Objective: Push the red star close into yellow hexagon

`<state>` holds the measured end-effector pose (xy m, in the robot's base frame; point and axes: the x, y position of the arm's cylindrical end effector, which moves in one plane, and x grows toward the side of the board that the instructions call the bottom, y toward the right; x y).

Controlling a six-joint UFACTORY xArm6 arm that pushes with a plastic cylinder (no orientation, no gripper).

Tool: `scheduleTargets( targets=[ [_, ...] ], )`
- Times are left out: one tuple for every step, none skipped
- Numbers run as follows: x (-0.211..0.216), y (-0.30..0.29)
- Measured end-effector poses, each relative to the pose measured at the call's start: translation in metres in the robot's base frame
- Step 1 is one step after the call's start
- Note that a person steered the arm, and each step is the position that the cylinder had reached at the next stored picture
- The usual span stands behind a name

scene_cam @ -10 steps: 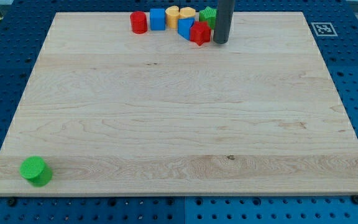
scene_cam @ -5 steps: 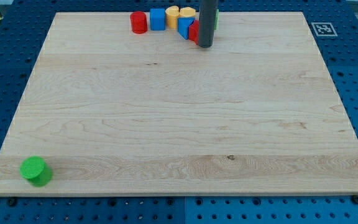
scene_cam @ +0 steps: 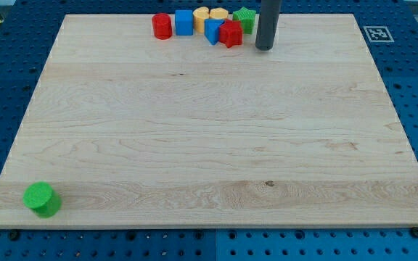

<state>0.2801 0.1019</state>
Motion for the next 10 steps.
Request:
scheduleTargets(
  targets=[
    [-0.016, -0.007],
    [-0.016, -0.018],
    [-0.016, -0.042],
    [-0.016, -0.045],
    [0.007, -0.022],
    [0.046, -0.033],
    [0.053, -0.05],
    [0.039, -0.066],
    [0.02, -0.067],
    [0.018, -0.067]
  ],
)
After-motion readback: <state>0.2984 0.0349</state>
